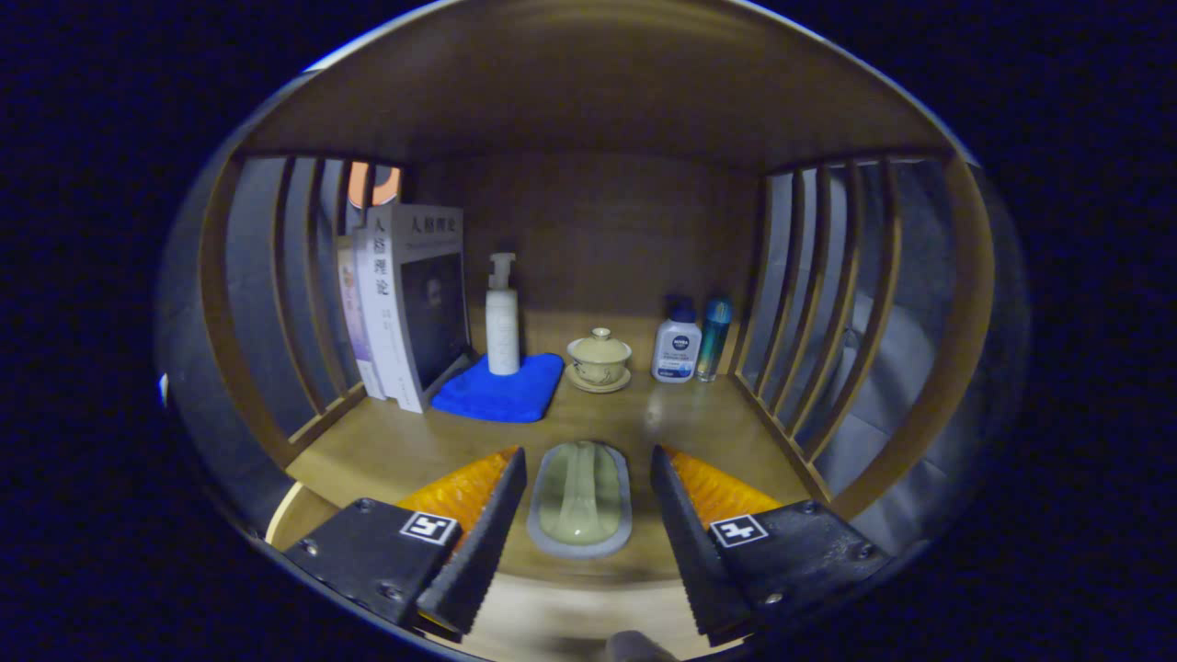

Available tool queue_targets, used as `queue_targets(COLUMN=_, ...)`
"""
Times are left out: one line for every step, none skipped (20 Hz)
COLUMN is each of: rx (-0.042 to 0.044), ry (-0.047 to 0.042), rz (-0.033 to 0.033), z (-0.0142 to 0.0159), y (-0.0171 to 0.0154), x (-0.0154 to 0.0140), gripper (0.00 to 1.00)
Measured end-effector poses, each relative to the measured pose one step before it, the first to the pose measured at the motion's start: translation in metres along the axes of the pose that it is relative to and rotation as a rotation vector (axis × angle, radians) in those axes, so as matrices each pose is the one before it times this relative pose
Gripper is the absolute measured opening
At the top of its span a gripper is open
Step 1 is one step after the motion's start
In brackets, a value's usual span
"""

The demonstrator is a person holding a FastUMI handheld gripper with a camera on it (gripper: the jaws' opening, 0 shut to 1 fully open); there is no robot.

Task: Pull open the drawer, take out the items inside it, and place them on the countertop above the cabinet.

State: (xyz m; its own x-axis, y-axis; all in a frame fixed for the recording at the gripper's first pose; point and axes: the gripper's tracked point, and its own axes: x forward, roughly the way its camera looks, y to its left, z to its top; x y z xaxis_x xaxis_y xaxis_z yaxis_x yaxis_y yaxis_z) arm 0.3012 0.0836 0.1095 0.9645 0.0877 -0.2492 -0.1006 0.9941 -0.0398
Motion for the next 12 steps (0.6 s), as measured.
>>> queue_targets(rx=-0.00287, ry=-0.02485, rz=-0.00482, z=-0.00318, y=0.00033, x=-0.01199, gripper=0.9)
queue_targets(rx=-0.00632, ry=-0.02313, rz=0.00078, z=-0.00155, y=0.00183, x=-0.01184, gripper=0.95)
queue_targets(rx=-0.00775, ry=-0.02886, rz=-0.00003, z=-0.00048, y=0.00323, x=-0.01195, gripper=0.96)
queue_targets(rx=-0.00723, ry=-0.03151, rz=-0.0049, z=0.00001, y=0.00089, x=-0.01258, gripper=0.96)
queue_targets(rx=-0.00422, ry=-0.03394, rz=-0.00141, z=-0.00029, y=0.00037, x=-0.01263, gripper=0.96)
queue_targets(rx=-0.00007, ry=-0.02937, rz=-0.00577, z=0.00162, y=0.00081, x=-0.01367, gripper=0.98)
queue_targets(rx=0.00329, ry=-0.02398, rz=0.0008, z=-0.00134, y=0.00258, x=-0.01089, gripper=0.99)
queue_targets(rx=0.00224, ry=-0.01835, rz=0.00525, z=0.00006, y=0.00311, x=-0.0117, gripper=0.99)
queue_targets(rx=0.00922, ry=-0.02999, rz=-0.00111, z=0.00168, y=0.00128, x=-0.01181, gripper=0.99)
queue_targets(rx=0.00554, ry=-0.02404, rz=0.00067, z=0.00241, y=0.0024, x=-0.01199, gripper=0.99)
queue_targets(rx=-0.00502, ry=-0.01908, rz=0.00569, z=-0.00136, y=0.0038, x=-0.01213, gripper=0.99)
queue_targets(rx=-0.00415, ry=-0.01667, rz=0.00483, z=-0.00116, y=0.00414, x=-0.01219, gripper=0.99)
